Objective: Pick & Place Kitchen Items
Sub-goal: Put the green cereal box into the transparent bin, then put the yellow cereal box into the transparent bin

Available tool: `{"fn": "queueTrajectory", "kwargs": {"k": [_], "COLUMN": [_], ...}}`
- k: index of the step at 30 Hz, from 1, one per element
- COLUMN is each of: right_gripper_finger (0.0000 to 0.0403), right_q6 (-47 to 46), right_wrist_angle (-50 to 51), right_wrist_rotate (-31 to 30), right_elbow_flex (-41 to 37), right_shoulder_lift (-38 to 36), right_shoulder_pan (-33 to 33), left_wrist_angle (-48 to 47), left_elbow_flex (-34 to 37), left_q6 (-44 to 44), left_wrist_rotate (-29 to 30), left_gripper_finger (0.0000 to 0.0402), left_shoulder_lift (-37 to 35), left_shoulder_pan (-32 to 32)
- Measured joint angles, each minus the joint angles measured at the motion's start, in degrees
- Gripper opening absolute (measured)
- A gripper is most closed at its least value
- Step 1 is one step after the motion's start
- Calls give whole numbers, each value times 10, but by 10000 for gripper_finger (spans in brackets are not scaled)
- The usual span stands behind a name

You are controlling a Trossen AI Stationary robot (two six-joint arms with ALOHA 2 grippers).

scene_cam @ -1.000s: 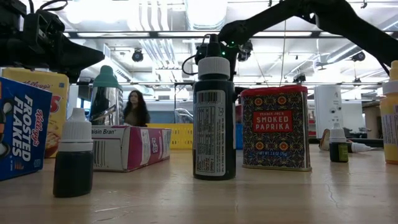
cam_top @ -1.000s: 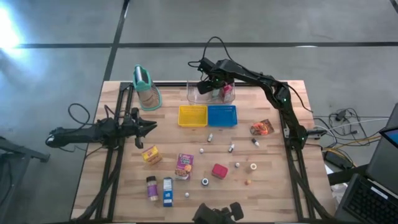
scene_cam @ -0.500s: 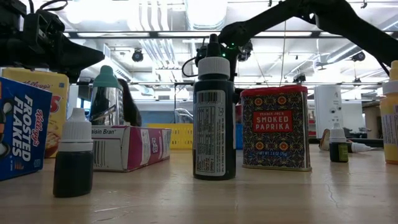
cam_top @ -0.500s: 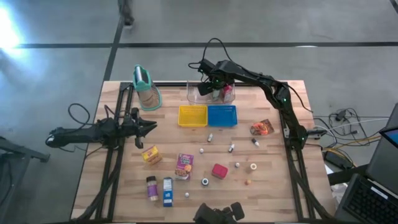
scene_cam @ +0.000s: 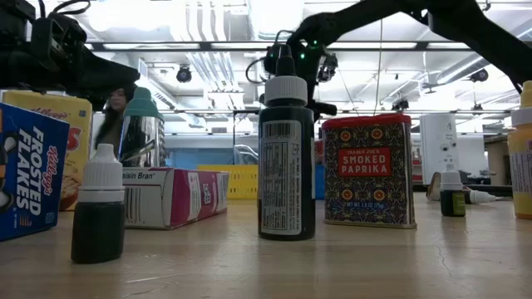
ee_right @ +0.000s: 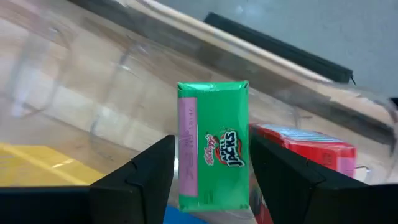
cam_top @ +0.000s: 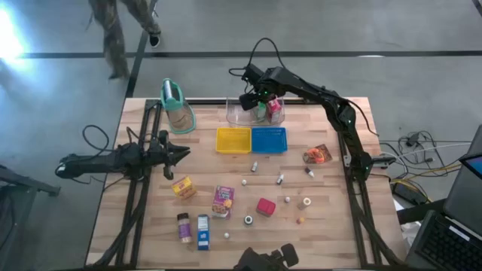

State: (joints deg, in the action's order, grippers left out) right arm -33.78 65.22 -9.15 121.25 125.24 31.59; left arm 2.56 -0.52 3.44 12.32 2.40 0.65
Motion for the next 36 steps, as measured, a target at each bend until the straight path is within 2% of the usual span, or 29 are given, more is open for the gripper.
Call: {"fn": "queueTrajectory", "kwargs": {"k": [16,27,36], "right_gripper_finger": [163,129,100], "right_q6": [53,81,80], "right_wrist_angle": [145,165,173], "right_wrist_rotate": [1,2,2], "right_elbow_flex": [135,132,132], "right_shoulder_lift": [-5,-77,-139], "right_shoulder_pan": [-20,-53,-113], "left_wrist_angle": [0,0,0], "left_elbow_flex": [0,0,0], "left_q6": [0,0,0], "left_wrist_rotate": [0,0,0], "left_gripper_finger": [65,65,65], "left_shoulder_lift": [0,0,0], "left_shoulder_pan": [0,0,0]}}
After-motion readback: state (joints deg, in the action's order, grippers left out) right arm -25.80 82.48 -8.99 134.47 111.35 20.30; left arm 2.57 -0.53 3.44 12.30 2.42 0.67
